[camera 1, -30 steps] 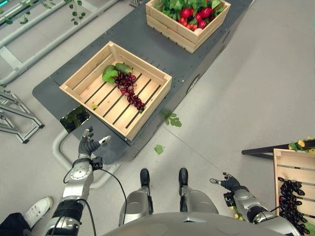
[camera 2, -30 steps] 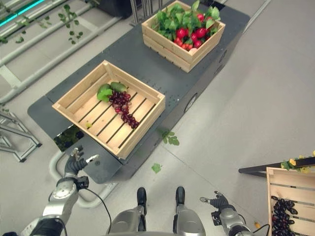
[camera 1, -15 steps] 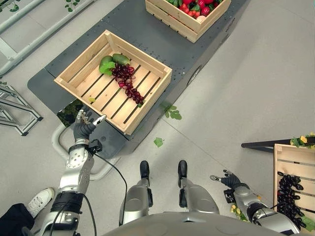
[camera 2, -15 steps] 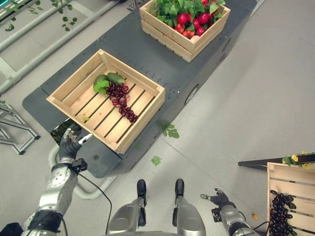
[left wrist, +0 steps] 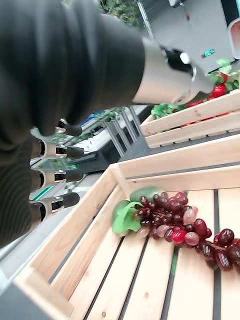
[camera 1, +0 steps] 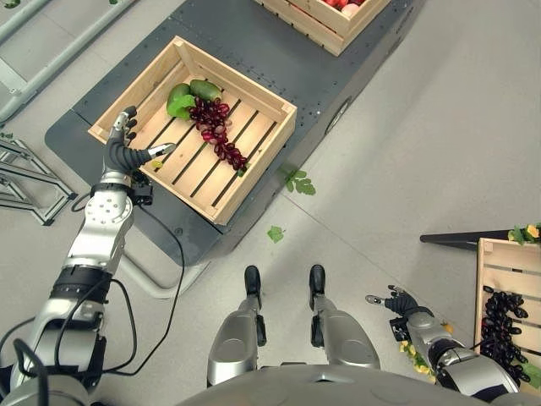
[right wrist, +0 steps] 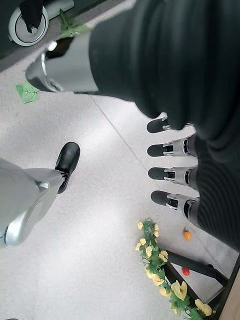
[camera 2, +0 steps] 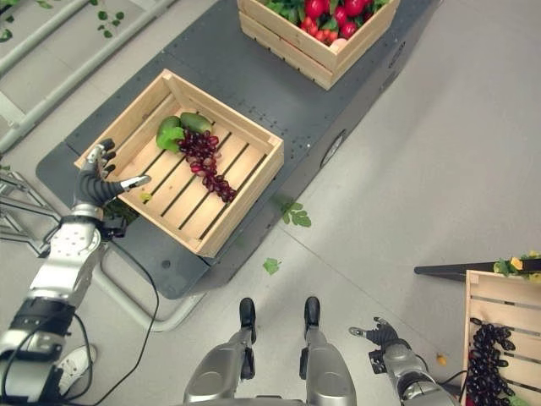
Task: Pick up the fruits from the basket on one side to the basket on the other side
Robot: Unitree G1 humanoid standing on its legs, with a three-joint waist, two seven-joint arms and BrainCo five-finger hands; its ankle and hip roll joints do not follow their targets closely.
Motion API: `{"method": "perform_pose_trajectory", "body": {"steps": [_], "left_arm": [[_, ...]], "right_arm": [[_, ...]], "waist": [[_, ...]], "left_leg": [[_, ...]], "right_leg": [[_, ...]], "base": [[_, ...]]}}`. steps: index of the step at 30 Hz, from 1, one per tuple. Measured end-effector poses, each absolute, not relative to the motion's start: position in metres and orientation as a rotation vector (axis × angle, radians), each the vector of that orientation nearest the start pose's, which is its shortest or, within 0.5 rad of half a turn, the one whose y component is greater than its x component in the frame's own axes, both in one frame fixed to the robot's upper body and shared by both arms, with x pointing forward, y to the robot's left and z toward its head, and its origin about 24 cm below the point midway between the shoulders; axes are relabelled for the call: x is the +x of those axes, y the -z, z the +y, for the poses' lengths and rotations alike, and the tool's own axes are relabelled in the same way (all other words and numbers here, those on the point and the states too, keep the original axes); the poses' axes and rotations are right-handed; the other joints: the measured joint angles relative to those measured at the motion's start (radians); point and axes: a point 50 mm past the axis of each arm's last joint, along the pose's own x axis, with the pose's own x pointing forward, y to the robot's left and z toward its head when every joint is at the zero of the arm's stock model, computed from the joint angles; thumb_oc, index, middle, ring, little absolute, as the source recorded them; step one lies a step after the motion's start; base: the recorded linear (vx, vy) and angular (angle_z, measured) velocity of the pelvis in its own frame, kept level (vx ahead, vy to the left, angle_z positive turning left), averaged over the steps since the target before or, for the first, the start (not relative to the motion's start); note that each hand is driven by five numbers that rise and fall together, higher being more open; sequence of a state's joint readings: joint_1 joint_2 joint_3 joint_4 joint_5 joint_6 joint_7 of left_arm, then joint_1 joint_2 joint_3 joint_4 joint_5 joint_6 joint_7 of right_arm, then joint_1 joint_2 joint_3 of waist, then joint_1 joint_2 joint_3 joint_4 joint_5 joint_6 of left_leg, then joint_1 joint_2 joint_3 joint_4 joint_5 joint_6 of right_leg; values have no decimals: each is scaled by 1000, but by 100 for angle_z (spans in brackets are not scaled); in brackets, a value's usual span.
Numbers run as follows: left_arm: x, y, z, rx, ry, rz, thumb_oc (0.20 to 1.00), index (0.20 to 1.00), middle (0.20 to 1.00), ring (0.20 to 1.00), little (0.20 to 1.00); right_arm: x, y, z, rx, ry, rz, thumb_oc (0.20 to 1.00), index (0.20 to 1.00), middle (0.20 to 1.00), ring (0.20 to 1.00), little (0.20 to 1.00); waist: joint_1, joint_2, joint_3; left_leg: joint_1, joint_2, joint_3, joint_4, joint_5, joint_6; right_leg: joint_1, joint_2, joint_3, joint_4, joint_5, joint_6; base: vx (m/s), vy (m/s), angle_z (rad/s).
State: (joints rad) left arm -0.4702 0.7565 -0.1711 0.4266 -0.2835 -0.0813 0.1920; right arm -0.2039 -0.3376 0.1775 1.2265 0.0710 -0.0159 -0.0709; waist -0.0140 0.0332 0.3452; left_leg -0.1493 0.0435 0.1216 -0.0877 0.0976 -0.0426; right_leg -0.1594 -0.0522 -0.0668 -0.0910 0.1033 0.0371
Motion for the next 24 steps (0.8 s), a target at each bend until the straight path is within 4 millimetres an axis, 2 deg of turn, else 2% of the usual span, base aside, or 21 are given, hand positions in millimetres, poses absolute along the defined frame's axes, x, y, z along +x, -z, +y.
{"method": "perform_pose_trajectory", "body": {"steps": [2, 10, 13, 17, 18, 21, 24], "left_arm": [[338, -150, 283, 586, -207, -146, 1000, 1000, 1000, 1000, 1000], [358, -208, 271, 929, -196, -283, 1000, 1000, 1000, 1000, 1000], [361, -216, 270, 1002, -202, -298, 1000, 1000, 1000, 1000, 1000], [368, -225, 258, 1103, -175, -326, 1000, 1000, 1000, 1000, 1000], [370, -228, 256, 1139, -174, -335, 1000, 1000, 1000, 1000, 1000], [373, -231, 253, 1209, -173, -337, 1000, 1000, 1000, 1000, 1000], [377, -239, 242, 1310, -155, -371, 1000, 1000, 1000, 1000, 1000]], "right_arm": [[173, 124, -267, -401, 143, 1004, 1000, 1000, 1000, 1000, 1000], [180, 119, -272, -424, 154, 984, 1000, 1000, 1000, 1000, 1000], [188, 116, -271, -427, 151, 961, 1000, 1000, 1000, 1000, 1000], [190, 115, -270, -444, 150, 949, 1000, 1000, 1000, 1000, 1000], [192, 114, -270, -444, 155, 943, 1000, 1000, 1000, 1000, 1000], [198, 110, -269, -446, 153, 915, 1000, 1000, 1000, 1000, 1000], [202, 108, -269, -454, 163, 897, 1000, 1000, 1000, 1000, 1000]], "waist": [[0, 2, 1], [-13, 10, 33], [-30, 11, 40], [-30, 14, 51], [-43, 17, 53], [-52, 25, 68], [-52, 37, 85]], "left_leg": [[-7, 1, 2, 0, 1, -1], [-45, -1, 3, 0, 6, 0], [-55, -3, 4, 0, 7, 1], [-64, -4, 6, 0, 7, 1], [-72, -4, 7, 0, 7, 1], [-77, -4, 11, 0, 7, 2], [-92, -6, 14, 0, 9, 4]], "right_leg": [[-10, 1, 2, 0, 0, 0], [-48, 0, 3, 0, 7, -1], [-59, -3, 4, 0, 7, -1], [-69, -3, 4, 1, 8, -1], [-78, -3, 5, 1, 9, -2], [-85, -4, 8, 1, 12, -1], [-104, -5, 16, 1, 18, -1]], "base": [[0, 0, 0], [0, 0, 0], [-6, 4, -1], [-21, 8, -2], [-55, 18, -2], [-41, 19, -4], [-36, 35, -6]]}}
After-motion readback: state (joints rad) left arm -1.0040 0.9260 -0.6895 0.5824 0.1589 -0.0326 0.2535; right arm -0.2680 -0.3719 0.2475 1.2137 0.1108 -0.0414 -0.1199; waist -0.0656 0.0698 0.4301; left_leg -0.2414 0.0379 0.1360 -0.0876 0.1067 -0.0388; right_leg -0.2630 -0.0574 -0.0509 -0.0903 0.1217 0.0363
